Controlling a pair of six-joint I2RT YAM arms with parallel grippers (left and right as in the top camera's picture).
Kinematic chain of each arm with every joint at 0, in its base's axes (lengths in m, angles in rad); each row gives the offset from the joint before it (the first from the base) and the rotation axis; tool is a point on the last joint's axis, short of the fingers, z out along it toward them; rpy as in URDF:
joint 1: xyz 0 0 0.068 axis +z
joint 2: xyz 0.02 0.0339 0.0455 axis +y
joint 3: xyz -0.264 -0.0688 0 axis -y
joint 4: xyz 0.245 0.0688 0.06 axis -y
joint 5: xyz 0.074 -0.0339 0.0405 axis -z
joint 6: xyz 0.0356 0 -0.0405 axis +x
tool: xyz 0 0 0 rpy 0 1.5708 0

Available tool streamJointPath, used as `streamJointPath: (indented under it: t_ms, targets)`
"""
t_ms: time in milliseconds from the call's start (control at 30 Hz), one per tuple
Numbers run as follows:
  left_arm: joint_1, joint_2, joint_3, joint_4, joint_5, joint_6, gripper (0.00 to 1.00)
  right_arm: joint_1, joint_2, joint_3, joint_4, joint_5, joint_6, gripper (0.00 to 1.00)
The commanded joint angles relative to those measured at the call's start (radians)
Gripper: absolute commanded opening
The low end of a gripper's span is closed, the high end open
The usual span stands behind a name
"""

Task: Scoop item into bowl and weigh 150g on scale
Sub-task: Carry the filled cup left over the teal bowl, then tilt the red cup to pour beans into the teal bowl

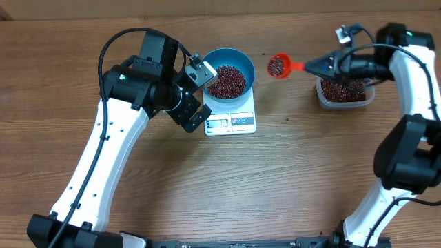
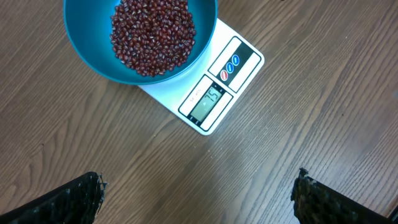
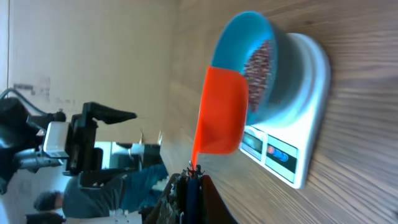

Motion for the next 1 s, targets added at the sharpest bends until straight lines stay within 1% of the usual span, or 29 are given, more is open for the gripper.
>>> streamJointPath:
  t_ms: [0, 167, 300, 433, 633, 767, 900, 967]
  targets:
    - [0.004, 0.006, -0.006, 0.001, 0.001, 0.016, 0.99, 0.063, 0.004, 0.082, 0.013, -0.019, 0.058, 0.04]
    - [0.004, 0.006, -0.006, 0.001, 0.001, 0.016, 1.00, 0.154, 0.004, 0.172, 0.068, 0.118, 0.188, 0.04]
    - [0.004, 0.006, -0.006, 0.001, 0.001, 0.016, 0.99, 0.228, 0.004, 0.253, 0.094, 0.278, 0.277, 0.04]
    - [0.004, 0.006, -0.006, 0.001, 0.001, 0.016, 0.99, 0.298, 0.003, 0.329, 0.097, 0.467, 0.328, 0.04]
    - [0.004, 0.006, -0.006, 0.001, 0.001, 0.016, 1.00, 0.420, 0.002, 0.441, 0.073, 0.760, 0.336, 0.04]
    - [0.004, 0.006, -0.006, 0.001, 0.001, 0.016, 1.00, 0.513, 0.002, 0.488, 0.062, 1.014, 0.363, 0.04]
    - [0.004, 0.006, -0.006, 0.001, 0.001, 0.016, 1.00, 0.590, 0.002, 0.496, 0.063, 1.173, 0.363, 0.04]
    - [0.004, 0.006, -0.005, 0.001, 0.001, 0.016, 1.00, 0.613, 0.002, 0.496, 0.063, 1.223, 0.363, 0.04]
